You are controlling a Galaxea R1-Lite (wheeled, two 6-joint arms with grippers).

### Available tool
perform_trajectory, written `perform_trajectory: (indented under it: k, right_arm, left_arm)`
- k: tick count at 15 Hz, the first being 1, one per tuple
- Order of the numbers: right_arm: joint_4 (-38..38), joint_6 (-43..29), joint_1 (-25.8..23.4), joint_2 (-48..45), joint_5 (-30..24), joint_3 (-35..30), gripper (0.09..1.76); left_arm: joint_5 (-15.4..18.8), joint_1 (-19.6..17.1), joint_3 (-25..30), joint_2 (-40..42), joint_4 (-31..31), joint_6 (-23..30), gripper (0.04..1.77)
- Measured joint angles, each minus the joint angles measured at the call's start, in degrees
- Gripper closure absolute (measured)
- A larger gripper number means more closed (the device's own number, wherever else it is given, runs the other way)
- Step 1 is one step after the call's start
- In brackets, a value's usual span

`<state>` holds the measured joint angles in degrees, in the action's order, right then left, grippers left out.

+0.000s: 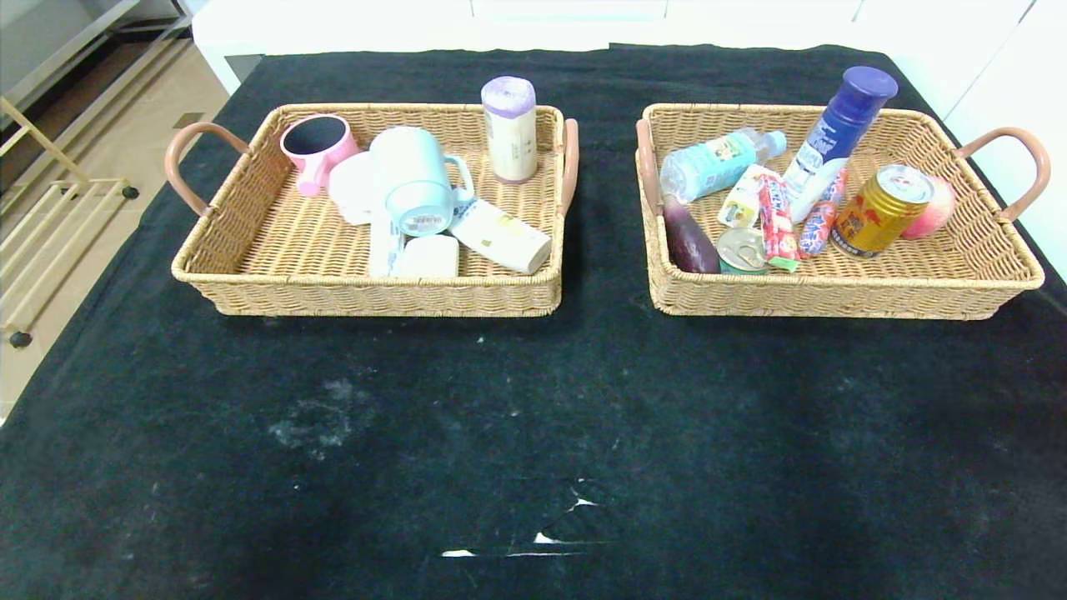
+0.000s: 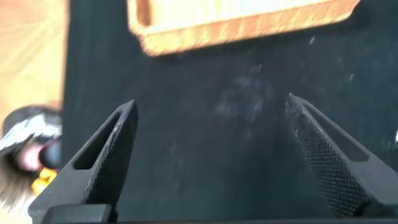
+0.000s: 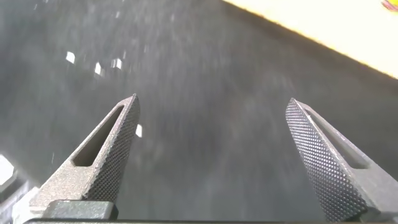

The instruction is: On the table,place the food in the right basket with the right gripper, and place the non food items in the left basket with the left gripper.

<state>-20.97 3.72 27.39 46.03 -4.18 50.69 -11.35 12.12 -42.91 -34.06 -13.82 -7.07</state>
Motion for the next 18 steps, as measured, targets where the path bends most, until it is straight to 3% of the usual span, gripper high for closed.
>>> perform_trajectory:
  k: [4,6,11,14,18]
  right_arm:
    - [-14.88,1.01,-3.67,-14.7,3.78,1.45,0.14]
    - [-18.16,1.1,-7.85,-19.96,4.56,1.77,0.14]
    - [-23.56,0.63,-14.69,-28.43,7.4,-0.22,0.14]
    - [-23.65,0.72,-17.83,-29.04,8.45,0.29,0.14]
    - [-23.67,0.6,-20.42,-29.57,8.34,-1.24,0.14]
  left_arm:
    - [8.27,-9.31,-0.22,12.95,-11.97,-0.01,0.1]
    - [10.09,-13.43,-0.61,17.01,-14.92,0.22,0.1]
    - [9.62,-14.13,-7.91,21.3,-26.14,0.57,0.1]
    - [5.62,-14.48,-9.97,21.08,-26.09,0.27,0.1]
    - [6.58,-14.07,-9.48,21.39,-26.38,0.46,0.09]
